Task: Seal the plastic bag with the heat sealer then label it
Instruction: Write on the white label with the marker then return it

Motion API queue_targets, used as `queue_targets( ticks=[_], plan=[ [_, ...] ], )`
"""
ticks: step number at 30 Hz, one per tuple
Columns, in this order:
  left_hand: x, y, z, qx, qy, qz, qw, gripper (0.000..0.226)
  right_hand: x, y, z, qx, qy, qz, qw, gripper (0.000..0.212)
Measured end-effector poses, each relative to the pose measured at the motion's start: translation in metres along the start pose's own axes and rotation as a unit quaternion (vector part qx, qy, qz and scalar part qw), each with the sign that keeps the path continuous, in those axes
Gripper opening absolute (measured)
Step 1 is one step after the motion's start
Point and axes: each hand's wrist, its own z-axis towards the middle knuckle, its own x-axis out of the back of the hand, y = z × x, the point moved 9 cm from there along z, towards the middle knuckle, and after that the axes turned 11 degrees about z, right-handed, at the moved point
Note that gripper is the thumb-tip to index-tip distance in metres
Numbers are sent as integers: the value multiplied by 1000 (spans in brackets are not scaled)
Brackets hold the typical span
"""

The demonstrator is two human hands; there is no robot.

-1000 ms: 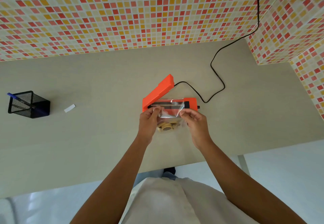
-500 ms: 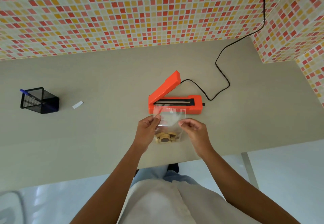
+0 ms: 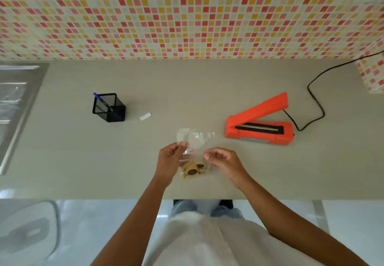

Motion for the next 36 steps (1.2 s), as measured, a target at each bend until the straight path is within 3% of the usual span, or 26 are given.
queue_targets(
  ticks=[10,16,26,36],
  plan=[
    [74,-3,48,22,-13,16,1000,25,-63,28,43,-15,79,-23,996,7],
    [88,2,89,18,-4,67,998,11,-61,27,70,3,157,-64,985,6],
    [90,21,137,-71,11,271,960,8,-48,12,98,10,255,-167,952,14],
    [88,27,154,-45,22,352,935,16,-58,3,110,-8,270,-243,932,10]
  ],
)
